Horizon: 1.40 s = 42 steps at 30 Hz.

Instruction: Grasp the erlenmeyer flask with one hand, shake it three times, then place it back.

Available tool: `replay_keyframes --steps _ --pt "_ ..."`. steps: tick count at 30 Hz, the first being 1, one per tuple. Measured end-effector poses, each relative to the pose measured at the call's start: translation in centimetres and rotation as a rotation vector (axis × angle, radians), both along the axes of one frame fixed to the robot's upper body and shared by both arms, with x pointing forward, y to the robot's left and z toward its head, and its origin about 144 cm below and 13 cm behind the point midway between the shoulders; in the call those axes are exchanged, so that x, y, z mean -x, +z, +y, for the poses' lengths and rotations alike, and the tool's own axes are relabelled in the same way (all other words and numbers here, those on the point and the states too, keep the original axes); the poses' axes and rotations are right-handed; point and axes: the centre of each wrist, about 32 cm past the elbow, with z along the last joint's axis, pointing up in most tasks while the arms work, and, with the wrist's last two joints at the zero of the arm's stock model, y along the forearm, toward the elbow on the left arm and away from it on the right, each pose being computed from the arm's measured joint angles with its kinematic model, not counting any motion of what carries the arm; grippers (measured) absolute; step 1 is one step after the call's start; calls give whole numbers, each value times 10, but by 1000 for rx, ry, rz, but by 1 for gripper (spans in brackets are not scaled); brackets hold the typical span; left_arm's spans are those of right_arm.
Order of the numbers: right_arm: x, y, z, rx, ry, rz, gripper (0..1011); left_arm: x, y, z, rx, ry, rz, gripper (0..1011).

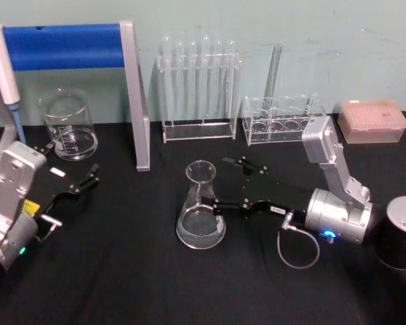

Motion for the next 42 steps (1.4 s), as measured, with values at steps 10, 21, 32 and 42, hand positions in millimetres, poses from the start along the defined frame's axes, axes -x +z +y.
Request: replay_keyframes --steps 10,21,32,42 --pt "-12 -3 12 3 29 7 1000 0 0 0 0 0 0 1001" --pt "-18 -4 19 8 46 16 1000 0 0 0 0 0 0 1001" --pt "-19 -4 20 14 49 27 1000 0 0 0 0 0 0 1001" --pt "-19 -4 20 13 48 28 1000 0 0 0 0 0 0 1001"
